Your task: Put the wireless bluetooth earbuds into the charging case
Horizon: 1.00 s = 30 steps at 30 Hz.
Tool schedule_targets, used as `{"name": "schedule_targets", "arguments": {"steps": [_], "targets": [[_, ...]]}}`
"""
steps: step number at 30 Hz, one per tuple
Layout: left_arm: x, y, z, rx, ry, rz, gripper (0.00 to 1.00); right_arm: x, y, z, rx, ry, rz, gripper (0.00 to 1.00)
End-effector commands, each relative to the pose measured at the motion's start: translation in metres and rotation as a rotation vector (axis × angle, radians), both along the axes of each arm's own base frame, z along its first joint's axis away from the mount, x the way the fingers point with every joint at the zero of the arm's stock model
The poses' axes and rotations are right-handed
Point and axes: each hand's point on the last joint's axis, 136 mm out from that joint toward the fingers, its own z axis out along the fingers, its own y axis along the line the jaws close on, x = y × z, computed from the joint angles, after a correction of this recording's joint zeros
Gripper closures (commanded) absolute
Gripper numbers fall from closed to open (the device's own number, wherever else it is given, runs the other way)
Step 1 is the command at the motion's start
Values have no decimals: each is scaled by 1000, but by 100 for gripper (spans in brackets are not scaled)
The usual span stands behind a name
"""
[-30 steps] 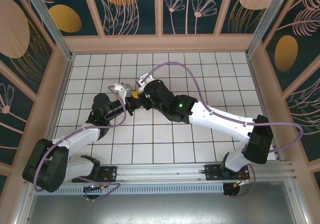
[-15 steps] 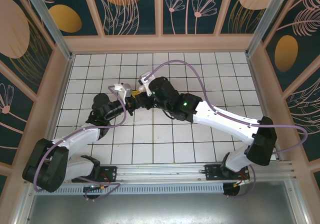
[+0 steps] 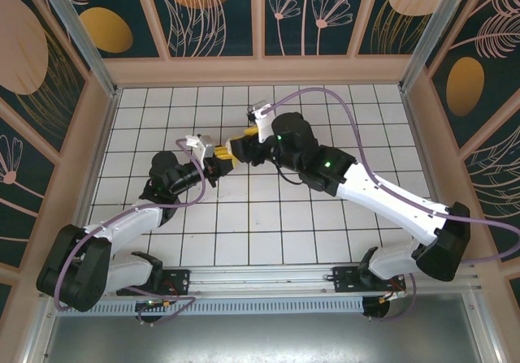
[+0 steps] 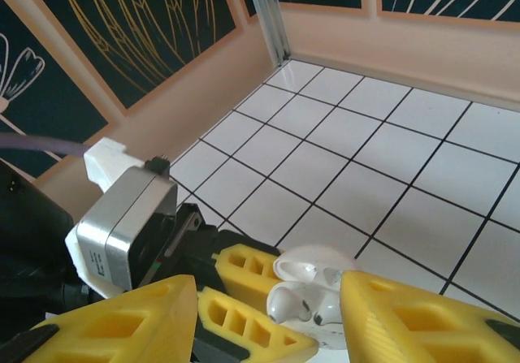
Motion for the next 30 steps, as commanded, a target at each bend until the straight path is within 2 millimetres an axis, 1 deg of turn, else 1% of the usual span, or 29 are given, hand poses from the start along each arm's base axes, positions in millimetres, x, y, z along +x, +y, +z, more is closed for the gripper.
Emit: {"name": "schedule_targets", "arguments": {"steps": [1, 3, 5, 8, 10, 13, 15, 22, 28, 30], "targets": [[-6, -5, 19, -6, -100, -42, 89, -2, -8, 6, 52, 49, 10, 51], [-6, -6, 19, -2, -97, -44, 89, 1, -14, 1, 35, 75, -5, 54], [-5, -6, 18, 1, -95, -43, 89, -1, -15, -2, 26, 98, 10, 59], [-4, -7, 18, 3, -93, -42, 89, -10, -9, -9, 43, 157, 64, 68], [-4, -7, 18, 3, -94, -42, 89, -18, -4, -16, 60, 210, 111, 72], [-4, -8, 18, 2, -90, -48, 89, -21, 1, -28, 79, 287, 148, 77], [-4, -9, 18, -1, -88, -53, 89, -19, 4, -32, 108, 333, 161, 78], [-4, -10, 22, -12, -90, -57, 89, -13, 9, -34, 212, 403, 194, 75], [-4, -12, 22, -14, -88, -61, 89, -9, 11, -39, 218, 422, 183, 75], [-4, -12, 23, -15, -88, -60, 89, -8, 11, -40, 217, 421, 177, 76]]}}
